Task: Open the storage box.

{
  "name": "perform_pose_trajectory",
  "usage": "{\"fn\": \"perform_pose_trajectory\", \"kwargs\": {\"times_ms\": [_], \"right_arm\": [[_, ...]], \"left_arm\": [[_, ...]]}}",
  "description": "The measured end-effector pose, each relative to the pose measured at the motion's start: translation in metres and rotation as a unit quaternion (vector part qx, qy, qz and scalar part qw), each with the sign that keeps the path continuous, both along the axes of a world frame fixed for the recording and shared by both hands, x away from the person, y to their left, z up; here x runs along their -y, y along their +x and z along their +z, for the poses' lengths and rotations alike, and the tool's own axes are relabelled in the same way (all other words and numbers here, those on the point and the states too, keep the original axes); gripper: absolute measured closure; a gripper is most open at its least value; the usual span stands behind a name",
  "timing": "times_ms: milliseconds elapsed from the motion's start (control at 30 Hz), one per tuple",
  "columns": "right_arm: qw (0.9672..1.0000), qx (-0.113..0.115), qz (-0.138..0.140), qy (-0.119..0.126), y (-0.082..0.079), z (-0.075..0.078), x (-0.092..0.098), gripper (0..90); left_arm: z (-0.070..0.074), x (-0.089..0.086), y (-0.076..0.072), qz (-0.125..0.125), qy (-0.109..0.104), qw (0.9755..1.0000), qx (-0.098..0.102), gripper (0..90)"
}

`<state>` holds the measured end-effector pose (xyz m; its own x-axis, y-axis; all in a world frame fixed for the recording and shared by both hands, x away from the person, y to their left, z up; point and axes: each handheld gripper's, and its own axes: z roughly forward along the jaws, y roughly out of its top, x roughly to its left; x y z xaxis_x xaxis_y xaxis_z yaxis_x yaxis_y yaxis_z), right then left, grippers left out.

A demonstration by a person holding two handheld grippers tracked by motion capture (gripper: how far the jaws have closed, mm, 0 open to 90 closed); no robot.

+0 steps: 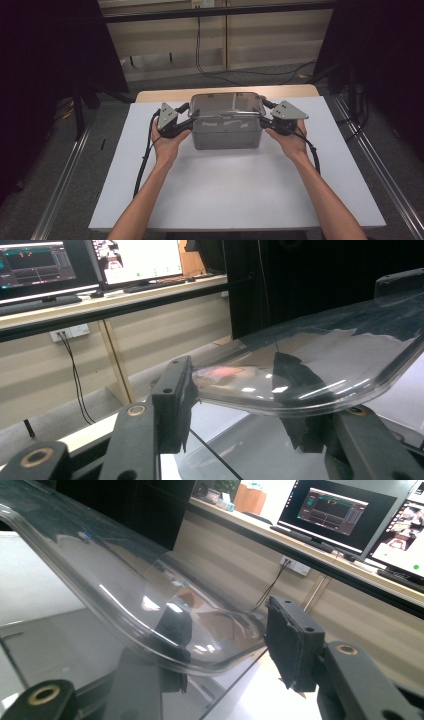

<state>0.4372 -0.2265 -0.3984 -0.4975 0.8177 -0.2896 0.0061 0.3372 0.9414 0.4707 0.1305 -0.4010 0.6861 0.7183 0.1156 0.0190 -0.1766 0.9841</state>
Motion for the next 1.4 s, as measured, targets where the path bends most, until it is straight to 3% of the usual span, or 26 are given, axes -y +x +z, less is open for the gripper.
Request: {"fn": "perform_pose_trajectory", "kwargs": {"times_ms": [167,467,767,833,1033,1233,1400], "right_arm": [[0.9999,0.002,0.012,-0.008,0.003,0.005,-0.002,56.9],[0.9998,0.002,0.015,0.011,0.008,0.006,-0.003,57.6],[0.9998,0.002,0.011,0.018,0.012,0.005,0.003,59.6],[0.9997,0.003,0.010,0.020,0.012,0.005,0.003,59.8],[0.9996,0.001,0.014,0.026,0.017,0.011,0.003,60.8],[0.9993,0.003,0.016,0.034,0.021,0.013,0.003,61.0],[0.9993,0.002,0.015,0.034,0.025,0.018,0.002,60.7]], "left_arm": [[0.000,0.000,0.001,0.002,-0.002,1.0000,0.003,50.9],[0.005,0.000,0.004,-0.002,0.002,0.9999,0.011,50.9],[0.007,0.000,0.008,-0.004,-0.008,1.0000,0.003,53.0],[0.008,-0.002,0.010,-0.004,-0.001,1.0000,0.003,54.1],[0.011,-0.002,0.013,0.004,-0.018,0.9998,-0.002,57.8],[0.017,-0.001,0.019,0.002,0.002,0.9999,0.011,59.1],[0.019,-0.001,0.024,-0.006,0.002,0.9999,0.012,59.0]]}}
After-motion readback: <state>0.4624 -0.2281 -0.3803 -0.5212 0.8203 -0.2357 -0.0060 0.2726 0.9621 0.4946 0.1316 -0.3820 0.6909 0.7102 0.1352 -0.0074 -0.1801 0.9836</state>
